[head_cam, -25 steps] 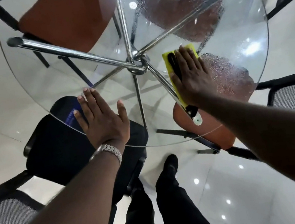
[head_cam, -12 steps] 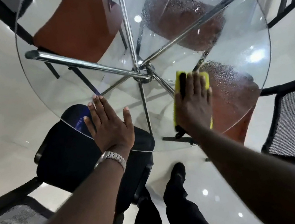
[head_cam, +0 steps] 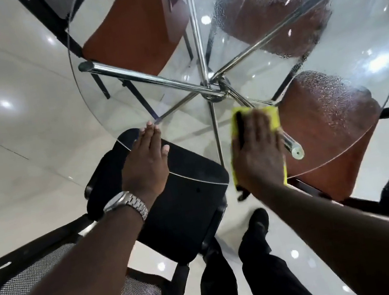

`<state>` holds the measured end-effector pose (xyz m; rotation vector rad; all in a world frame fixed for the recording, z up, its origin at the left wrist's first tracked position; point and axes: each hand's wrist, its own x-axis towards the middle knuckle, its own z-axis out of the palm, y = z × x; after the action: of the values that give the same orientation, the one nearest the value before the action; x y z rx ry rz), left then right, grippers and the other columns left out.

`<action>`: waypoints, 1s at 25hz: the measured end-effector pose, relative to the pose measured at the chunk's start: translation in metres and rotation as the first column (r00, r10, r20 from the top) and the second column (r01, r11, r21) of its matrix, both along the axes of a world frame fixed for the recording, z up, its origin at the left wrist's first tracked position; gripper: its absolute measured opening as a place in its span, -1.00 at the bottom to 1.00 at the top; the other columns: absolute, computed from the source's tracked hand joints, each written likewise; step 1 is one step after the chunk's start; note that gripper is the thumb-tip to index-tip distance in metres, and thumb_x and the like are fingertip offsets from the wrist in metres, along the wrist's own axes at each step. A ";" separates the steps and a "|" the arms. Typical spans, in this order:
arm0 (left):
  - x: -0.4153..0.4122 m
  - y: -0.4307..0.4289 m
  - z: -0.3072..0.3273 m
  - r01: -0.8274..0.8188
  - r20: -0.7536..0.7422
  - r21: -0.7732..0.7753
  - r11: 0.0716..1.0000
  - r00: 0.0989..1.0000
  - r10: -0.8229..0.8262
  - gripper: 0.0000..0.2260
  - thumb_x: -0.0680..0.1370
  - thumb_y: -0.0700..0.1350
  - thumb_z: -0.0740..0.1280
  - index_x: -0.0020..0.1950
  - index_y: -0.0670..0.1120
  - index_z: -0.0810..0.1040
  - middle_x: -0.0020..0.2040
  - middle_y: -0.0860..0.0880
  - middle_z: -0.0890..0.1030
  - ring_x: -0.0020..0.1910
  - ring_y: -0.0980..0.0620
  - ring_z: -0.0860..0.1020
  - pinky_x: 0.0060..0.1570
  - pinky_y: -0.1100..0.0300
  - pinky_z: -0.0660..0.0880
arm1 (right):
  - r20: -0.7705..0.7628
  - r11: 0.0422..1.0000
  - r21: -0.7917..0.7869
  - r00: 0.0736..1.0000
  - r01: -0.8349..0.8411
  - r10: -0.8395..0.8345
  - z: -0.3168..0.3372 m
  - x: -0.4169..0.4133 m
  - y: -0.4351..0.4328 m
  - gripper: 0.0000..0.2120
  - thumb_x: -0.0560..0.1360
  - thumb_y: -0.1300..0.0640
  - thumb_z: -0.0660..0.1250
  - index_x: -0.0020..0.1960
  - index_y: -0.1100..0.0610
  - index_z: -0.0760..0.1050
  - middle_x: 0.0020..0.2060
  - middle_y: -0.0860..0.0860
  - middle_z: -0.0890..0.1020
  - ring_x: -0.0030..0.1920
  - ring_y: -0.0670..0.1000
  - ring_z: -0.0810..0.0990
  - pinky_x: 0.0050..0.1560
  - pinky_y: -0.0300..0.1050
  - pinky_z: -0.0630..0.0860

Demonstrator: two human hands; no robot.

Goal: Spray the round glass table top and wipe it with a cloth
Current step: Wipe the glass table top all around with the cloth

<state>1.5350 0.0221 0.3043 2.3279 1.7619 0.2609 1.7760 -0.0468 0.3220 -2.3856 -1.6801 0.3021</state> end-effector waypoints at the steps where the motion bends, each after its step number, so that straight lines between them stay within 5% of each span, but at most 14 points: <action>1: -0.004 0.004 0.001 0.044 -0.017 0.022 0.999 0.999 -0.043 -0.58 0.72 -0.12 0.22 0.55 -0.24 0.37 0.58 -0.22 0.35 0.58 -0.19 0.32 0.54 -0.07 0.31 | 0.030 0.959 0.009 0.959 -0.282 0.282 -0.001 -0.012 -0.012 -0.38 0.74 -0.17 0.03 0.74 0.05 0.12 0.73 0.07 0.15 0.73 0.10 0.07 0.69 0.26 0.09; 3: -0.014 0.011 -0.003 0.127 -0.058 0.029 0.992 0.990 -0.125 -0.60 0.71 -0.20 0.16 0.56 -0.23 0.37 0.57 -0.21 0.37 0.58 -0.15 0.32 0.57 -0.02 0.28 | 0.130 0.629 -0.018 0.622 -0.777 0.772 -0.005 -0.006 0.003 -0.38 0.74 -0.20 0.08 0.73 0.00 0.15 0.72 0.02 0.19 0.72 0.07 0.11 0.70 0.20 0.11; 4: -0.018 0.014 -0.004 0.136 -0.061 0.017 0.991 0.989 -0.134 -0.59 0.70 -0.25 0.16 0.56 -0.21 0.37 0.58 -0.18 0.36 0.58 -0.12 0.31 0.58 0.02 0.26 | 0.169 0.514 -0.042 0.501 -0.857 0.849 -0.006 0.004 0.026 -0.39 0.74 -0.22 0.06 0.74 -0.04 0.13 0.72 -0.01 0.17 0.73 0.04 0.10 0.71 0.17 0.08; 5: -0.020 0.014 -0.003 0.131 -0.050 0.000 0.991 0.990 -0.131 -0.55 0.66 -0.32 0.17 0.57 -0.19 0.36 0.59 -0.15 0.35 0.59 -0.10 0.31 0.58 0.06 0.24 | 0.183 0.562 -0.039 0.547 -0.826 0.817 -0.010 0.010 0.045 -0.40 0.75 -0.23 0.04 0.74 -0.08 0.12 0.72 -0.03 0.17 0.73 0.02 0.09 0.70 0.16 0.09; 6: -0.019 0.014 0.002 0.123 -0.032 -0.018 0.992 0.992 -0.123 -0.49 0.61 -0.38 0.18 0.58 -0.18 0.35 0.61 -0.13 0.33 0.59 -0.08 0.29 0.58 0.11 0.20 | 0.147 0.746 0.014 0.740 -0.666 0.657 -0.012 0.013 0.058 -0.42 0.75 -0.23 0.02 0.73 -0.11 0.14 0.72 -0.04 0.19 0.73 0.01 0.09 0.69 0.18 0.12; 7: -0.018 0.013 0.008 0.111 -0.015 -0.047 0.993 0.994 -0.112 -0.42 0.57 -0.43 0.18 0.60 -0.17 0.34 0.62 -0.10 0.30 0.60 -0.06 0.27 0.58 0.15 0.16 | 0.054 0.932 0.065 0.934 -0.357 0.354 -0.011 0.009 0.057 -0.43 0.75 -0.22 0.03 0.72 -0.10 0.16 0.72 -0.03 0.20 0.73 0.02 0.09 0.68 0.21 0.13; 8: -0.016 0.011 0.014 0.097 -0.005 -0.081 0.992 0.995 -0.098 -0.38 0.54 -0.45 0.17 0.61 -0.16 0.32 0.63 -0.09 0.28 0.61 -0.05 0.25 0.57 0.19 0.11 | -0.031 0.996 0.076 0.998 -0.051 0.053 -0.011 -0.004 0.043 -0.43 0.75 -0.19 0.05 0.72 -0.06 0.16 0.72 -0.01 0.20 0.73 0.05 0.09 0.67 0.23 0.13; 9: -0.013 0.011 0.018 0.082 0.003 -0.112 0.990 0.997 -0.082 -0.36 0.53 -0.47 0.17 0.61 -0.16 0.30 0.64 -0.08 0.26 0.62 -0.05 0.23 0.57 0.20 0.09 | -0.055 0.995 0.082 0.997 0.064 -0.060 -0.010 -0.020 0.022 -0.42 0.75 -0.16 0.09 0.72 -0.02 0.17 0.71 0.03 0.20 0.72 0.08 0.10 0.67 0.25 0.13; 11: -0.003 0.010 0.022 0.042 0.010 -0.154 0.987 0.999 -0.041 -0.40 0.55 -0.45 0.16 0.61 -0.19 0.29 0.64 -0.13 0.24 0.62 -0.11 0.21 0.59 0.12 0.12 | 0.058 0.936 0.093 0.941 -0.339 0.334 -0.016 -0.042 -0.032 -0.40 0.72 -0.10 0.20 0.72 0.01 0.20 0.70 0.05 0.24 0.71 0.12 0.17 0.65 0.25 0.18; 12: 0.003 0.007 0.022 0.023 0.000 -0.150 0.988 1.000 -0.023 -0.46 0.59 -0.40 0.16 0.59 -0.22 0.30 0.63 -0.18 0.24 0.61 -0.17 0.21 0.60 0.04 0.16 | 0.151 0.793 0.082 0.794 -0.603 0.588 -0.022 -0.037 -0.049 -0.39 0.71 -0.09 0.23 0.72 0.01 0.20 0.70 0.04 0.24 0.70 0.11 0.19 0.65 0.22 0.18; 14: 0.022 0.000 0.017 -0.014 -0.036 -0.038 0.999 0.999 0.013 -0.57 0.67 -0.24 0.17 0.55 -0.25 0.32 0.58 -0.27 0.26 0.54 -0.27 0.28 0.55 -0.14 0.26 | 0.241 0.662 0.088 0.661 -0.744 0.711 -0.028 -0.001 -0.049 -0.39 0.73 -0.10 0.22 0.73 -0.02 0.19 0.70 0.00 0.23 0.71 0.08 0.18 0.67 0.14 0.15; 20: 0.134 -0.002 0.008 0.172 0.032 0.187 0.967 0.983 -0.181 -0.51 0.69 -0.01 0.20 0.54 -0.26 0.35 0.60 -0.30 0.25 0.54 -0.31 0.29 0.55 -0.17 0.20 | 0.135 0.984 0.123 0.985 -0.128 0.111 -0.024 0.131 -0.095 -0.43 0.74 -0.20 0.15 0.69 -0.04 0.27 0.69 -0.01 0.26 0.71 0.03 0.16 0.65 0.24 0.18; 23: 0.179 0.007 -0.002 0.252 -0.019 0.151 0.956 0.968 -0.252 -0.43 0.67 0.07 0.20 0.61 -0.20 0.27 0.66 -0.22 0.17 0.62 -0.25 0.18 0.61 -0.12 -0.02 | -0.051 0.921 0.051 0.922 0.387 -0.384 -0.019 0.164 -0.066 -0.37 0.72 -0.23 0.06 0.73 -0.03 0.17 0.74 -0.01 0.12 0.74 0.05 0.02 0.70 0.25 -0.01; 25: 0.185 0.006 -0.009 0.275 -0.046 0.158 0.948 0.962 -0.271 -0.40 0.66 0.10 0.20 0.63 -0.17 0.24 0.67 -0.17 0.15 0.64 -0.21 0.15 0.62 -0.14 -0.04 | -0.040 0.937 0.034 0.937 0.348 -0.347 -0.018 0.129 -0.067 -0.39 0.74 -0.20 0.05 0.74 -0.03 0.13 0.74 -0.01 0.10 0.74 0.06 0.00 0.71 0.23 -0.09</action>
<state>1.7205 0.0284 0.2956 2.6641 1.4510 0.3438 1.9049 -0.1139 0.3037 -2.5696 -1.2037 0.2434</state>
